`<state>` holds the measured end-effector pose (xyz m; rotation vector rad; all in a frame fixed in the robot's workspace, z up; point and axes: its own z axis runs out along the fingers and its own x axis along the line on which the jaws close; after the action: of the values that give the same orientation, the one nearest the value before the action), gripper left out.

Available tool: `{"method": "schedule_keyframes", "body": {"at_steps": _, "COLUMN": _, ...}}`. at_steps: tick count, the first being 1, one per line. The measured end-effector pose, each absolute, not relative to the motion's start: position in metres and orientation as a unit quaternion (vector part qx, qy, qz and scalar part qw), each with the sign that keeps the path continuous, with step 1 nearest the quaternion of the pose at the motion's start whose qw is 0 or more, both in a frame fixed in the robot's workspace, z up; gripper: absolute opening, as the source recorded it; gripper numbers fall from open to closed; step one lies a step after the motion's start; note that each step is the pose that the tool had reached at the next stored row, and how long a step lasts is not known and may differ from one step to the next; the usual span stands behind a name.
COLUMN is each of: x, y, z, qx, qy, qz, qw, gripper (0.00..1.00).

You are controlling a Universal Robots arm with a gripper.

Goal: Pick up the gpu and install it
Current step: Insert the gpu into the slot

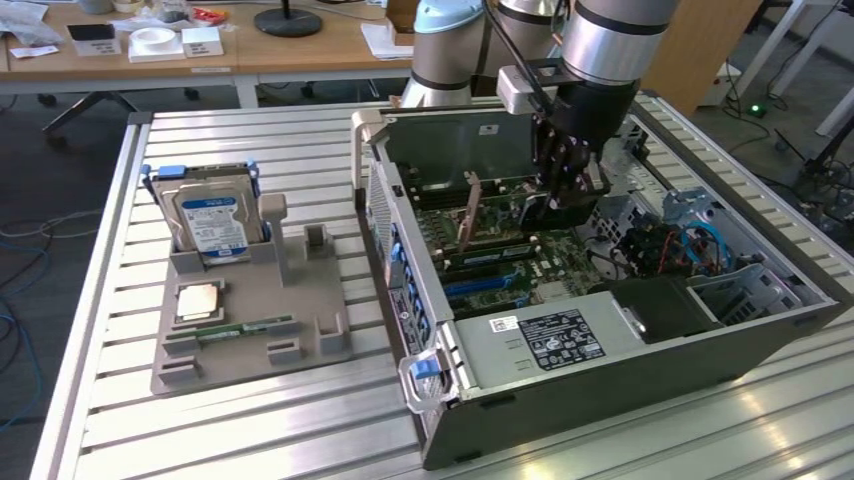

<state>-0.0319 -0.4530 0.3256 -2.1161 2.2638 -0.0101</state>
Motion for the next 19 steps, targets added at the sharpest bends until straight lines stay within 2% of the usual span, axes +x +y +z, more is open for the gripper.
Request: {"method": "schedule_keyframes", "body": {"at_steps": 19, "x": -0.0358, "y": -0.453, "z": 0.3251, "qx": -0.683, "qy": 0.73, "qz": -0.003, "qw": 0.021, "gripper": 0.27}}
